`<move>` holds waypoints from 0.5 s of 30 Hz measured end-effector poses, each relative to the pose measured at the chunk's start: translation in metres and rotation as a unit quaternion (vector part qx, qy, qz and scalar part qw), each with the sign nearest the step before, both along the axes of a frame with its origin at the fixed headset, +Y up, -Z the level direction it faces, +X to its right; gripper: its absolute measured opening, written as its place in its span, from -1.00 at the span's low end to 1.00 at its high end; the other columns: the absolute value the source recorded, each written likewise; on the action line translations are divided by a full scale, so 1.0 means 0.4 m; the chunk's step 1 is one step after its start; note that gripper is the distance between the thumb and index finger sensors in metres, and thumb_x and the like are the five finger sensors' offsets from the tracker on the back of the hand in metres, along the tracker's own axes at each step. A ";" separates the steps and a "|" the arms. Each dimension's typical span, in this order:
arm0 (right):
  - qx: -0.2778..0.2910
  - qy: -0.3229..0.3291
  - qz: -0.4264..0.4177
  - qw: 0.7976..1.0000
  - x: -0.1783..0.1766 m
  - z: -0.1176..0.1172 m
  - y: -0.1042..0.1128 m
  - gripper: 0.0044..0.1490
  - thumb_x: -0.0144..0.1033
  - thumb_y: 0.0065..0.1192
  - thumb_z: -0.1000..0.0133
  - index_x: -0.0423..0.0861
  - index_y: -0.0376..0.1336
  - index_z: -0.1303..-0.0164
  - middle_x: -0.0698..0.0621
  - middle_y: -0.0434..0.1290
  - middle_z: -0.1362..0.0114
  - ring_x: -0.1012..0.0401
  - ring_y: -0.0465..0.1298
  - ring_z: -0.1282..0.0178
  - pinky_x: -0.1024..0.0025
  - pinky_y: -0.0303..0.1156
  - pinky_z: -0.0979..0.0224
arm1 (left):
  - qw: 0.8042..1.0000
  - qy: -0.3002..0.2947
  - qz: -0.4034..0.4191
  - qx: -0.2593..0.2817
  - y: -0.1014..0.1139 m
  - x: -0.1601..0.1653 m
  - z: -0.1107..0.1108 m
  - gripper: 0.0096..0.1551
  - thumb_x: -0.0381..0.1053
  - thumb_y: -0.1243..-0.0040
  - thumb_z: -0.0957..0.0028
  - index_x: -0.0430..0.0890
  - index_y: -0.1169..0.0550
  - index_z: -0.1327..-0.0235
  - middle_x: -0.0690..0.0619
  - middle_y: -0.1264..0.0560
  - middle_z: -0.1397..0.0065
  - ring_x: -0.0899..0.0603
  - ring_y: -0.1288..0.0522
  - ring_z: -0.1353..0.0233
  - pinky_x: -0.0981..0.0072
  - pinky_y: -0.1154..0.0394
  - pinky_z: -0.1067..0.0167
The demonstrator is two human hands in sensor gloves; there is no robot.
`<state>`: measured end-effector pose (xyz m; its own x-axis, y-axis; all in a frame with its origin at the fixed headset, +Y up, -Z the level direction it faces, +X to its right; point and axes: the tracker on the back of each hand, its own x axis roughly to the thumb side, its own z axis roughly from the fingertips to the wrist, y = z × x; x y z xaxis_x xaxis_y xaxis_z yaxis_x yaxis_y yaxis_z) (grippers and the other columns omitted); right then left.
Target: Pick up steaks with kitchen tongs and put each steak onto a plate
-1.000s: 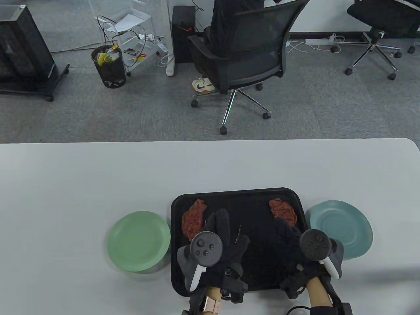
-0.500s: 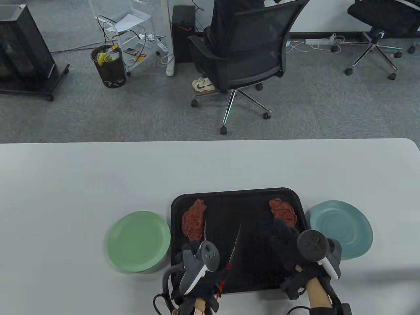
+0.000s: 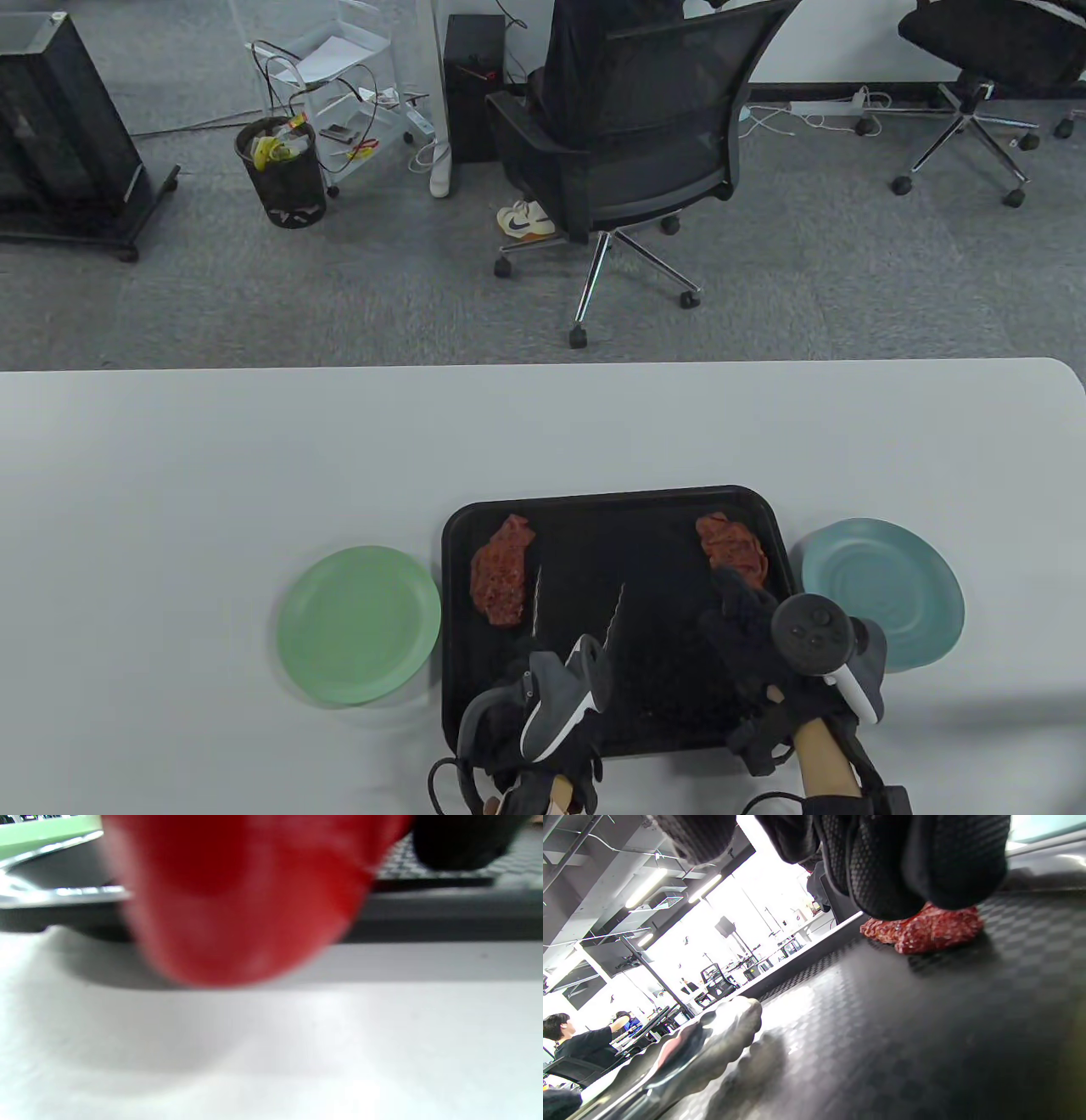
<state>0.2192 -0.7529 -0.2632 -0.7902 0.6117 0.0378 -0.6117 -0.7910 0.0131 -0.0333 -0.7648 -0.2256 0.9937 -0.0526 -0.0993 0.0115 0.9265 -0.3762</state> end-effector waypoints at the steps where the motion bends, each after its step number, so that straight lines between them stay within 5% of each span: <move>1: 0.000 0.000 0.000 1.000 0.000 0.001 0.000 -0.16 -0.09 0.14 -0.08 -0.20 0.08 -0.53 -0.39 0.34 -0.39 -0.19 0.47 -0.11 -0.04 0.47 -0.10 | 1.000 0.002 0.002 0.004 0.000 -0.001 0.000 0.31 0.32 -0.28 0.23 -0.36 0.03 -0.51 -0.35 -0.25 -0.43 -0.41 -0.47 -0.23 0.09 -0.57 -0.04; 11: 0.010 -0.028 -0.006 1.000 0.021 0.007 0.007 -0.16 -0.09 0.14 -0.07 -0.21 0.10 -0.52 -0.39 0.35 -0.38 -0.19 0.48 -0.09 -0.04 0.47 -0.09 | 0.984 -0.016 0.121 0.127 0.078 -0.030 0.016 0.23 0.26 -0.34 0.27 -0.25 -0.07 -0.52 -0.32 -0.26 -0.40 -0.30 -0.50 -0.13 0.09 -0.55 0.02; 15: 0.012 -0.090 0.007 0.996 0.063 0.010 0.015 -0.16 -0.06 0.15 -0.06 -0.19 0.11 -0.51 -0.38 0.36 -0.37 -0.18 0.49 -0.08 -0.04 0.48 -0.08 | 0.974 -0.016 0.159 0.162 0.102 -0.044 0.026 0.23 0.26 -0.35 0.28 -0.25 -0.07 -0.52 -0.32 -0.26 -0.40 -0.31 -0.50 -0.12 0.09 -0.55 0.03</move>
<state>0.2442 -0.7469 -0.2593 -0.7944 0.6007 -0.0905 -0.5910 -0.7986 -0.1137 -0.0510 -0.7238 -0.2153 0.9574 0.2872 -0.0286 -0.2885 0.9551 -0.0673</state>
